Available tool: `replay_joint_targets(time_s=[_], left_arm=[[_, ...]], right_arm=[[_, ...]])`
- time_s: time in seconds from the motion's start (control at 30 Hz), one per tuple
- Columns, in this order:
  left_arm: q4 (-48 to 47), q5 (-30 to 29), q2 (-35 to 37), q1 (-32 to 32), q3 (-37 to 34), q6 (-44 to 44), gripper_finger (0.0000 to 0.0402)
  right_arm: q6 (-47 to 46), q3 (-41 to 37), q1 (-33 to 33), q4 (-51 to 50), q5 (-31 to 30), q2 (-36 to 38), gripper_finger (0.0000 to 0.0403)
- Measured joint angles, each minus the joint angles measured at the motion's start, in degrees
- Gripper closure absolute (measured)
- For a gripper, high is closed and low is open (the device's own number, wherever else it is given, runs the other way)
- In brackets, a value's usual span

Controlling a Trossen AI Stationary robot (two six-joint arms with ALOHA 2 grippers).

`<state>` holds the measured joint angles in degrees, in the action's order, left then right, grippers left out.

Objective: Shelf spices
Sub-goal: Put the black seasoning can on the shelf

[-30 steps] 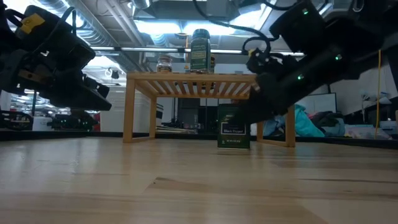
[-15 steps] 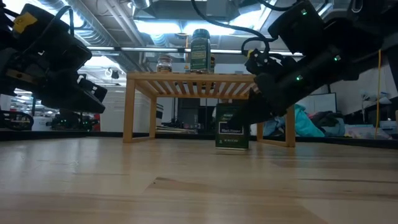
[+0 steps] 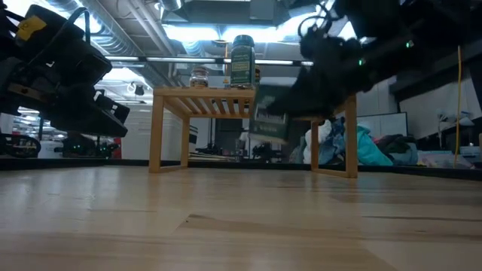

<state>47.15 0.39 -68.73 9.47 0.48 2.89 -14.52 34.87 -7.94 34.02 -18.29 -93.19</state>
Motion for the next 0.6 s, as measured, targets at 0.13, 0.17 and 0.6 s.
replay_joint_targets(time_s=[0.13,0.17,0.6], left_arm=[[-0.01,-0.01,0.00,-0.02,0.01,0.09,0.0401],[0.00,-0.01,0.00,-0.02,0.01,0.10,0.0401],[0.20,-0.01,0.00,-0.02,-0.01,0.12,0.0401]], right_arm=[[0.08,0.02,0.00,-1.12,0.97,3.80,0.0283],[0.30,0.02,0.00,-1.48,0.99,4.75,0.0283],[10.67,0.02,0.09,-9.08,-2.44,21.85,0.0283]])
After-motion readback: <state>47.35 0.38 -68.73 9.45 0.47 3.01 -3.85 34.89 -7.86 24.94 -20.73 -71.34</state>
